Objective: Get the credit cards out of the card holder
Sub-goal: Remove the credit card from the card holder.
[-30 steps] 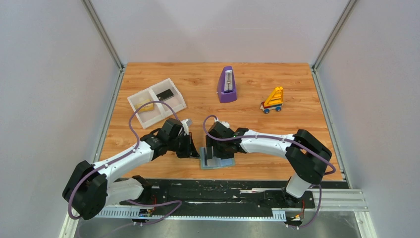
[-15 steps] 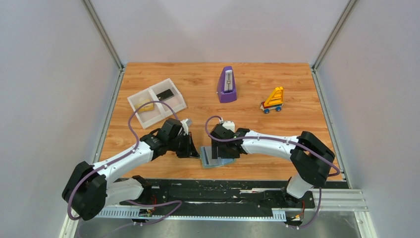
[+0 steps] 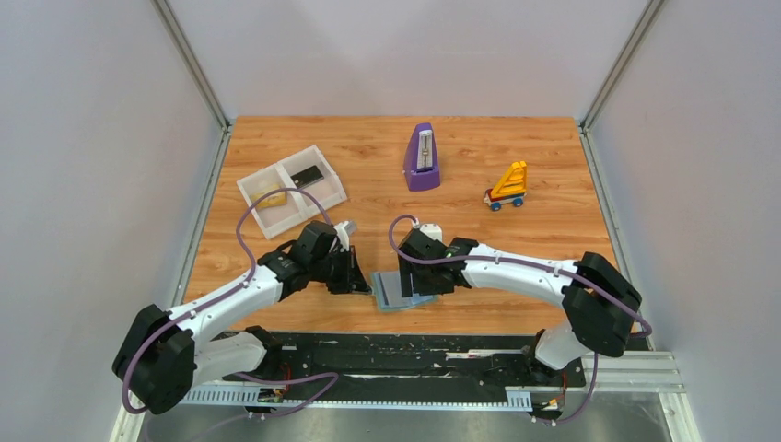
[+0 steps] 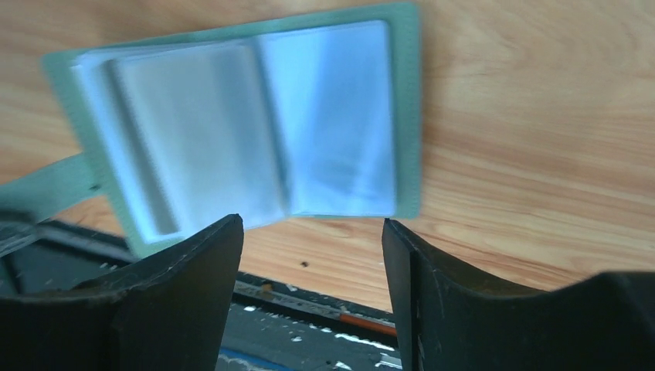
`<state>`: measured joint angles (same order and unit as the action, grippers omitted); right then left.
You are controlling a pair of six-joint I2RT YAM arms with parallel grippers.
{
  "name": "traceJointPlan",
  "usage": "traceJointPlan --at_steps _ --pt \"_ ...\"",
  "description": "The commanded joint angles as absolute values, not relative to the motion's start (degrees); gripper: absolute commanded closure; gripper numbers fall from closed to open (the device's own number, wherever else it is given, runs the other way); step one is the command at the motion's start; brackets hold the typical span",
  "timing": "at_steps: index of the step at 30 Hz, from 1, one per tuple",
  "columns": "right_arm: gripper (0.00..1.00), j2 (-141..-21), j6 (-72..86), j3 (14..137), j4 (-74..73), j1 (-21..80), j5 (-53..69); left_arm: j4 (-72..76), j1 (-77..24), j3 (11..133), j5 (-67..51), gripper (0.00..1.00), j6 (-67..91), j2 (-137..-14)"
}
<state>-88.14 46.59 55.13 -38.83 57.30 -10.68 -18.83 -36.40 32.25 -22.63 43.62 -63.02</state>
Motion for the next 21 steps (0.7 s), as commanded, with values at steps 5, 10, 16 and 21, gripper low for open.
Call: traceJointPlan --at_steps 5,10,16,21 --pt "0.26 -87.09 39.94 54.95 -26.94 56.8 2.05 -16.39 -36.74 32.17 -24.23 1.0 44.31 -61.63" --pt "0.26 -89.56 39.0 55.21 -25.75 56.3 4.26 -16.78 -36.74 32.44 -24.2 1.0 44.3 -61.06" --pt "0.25 -92.17 39.38 54.24 -23.76 55.57 5.97 -16.42 -36.76 32.67 -24.45 1.0 44.59 -61.07" --pt "0.27 -93.4 40.52 53.63 -22.3 55.62 6.82 -16.42 -36.75 32.95 -24.44 1.0 44.65 -61.0"
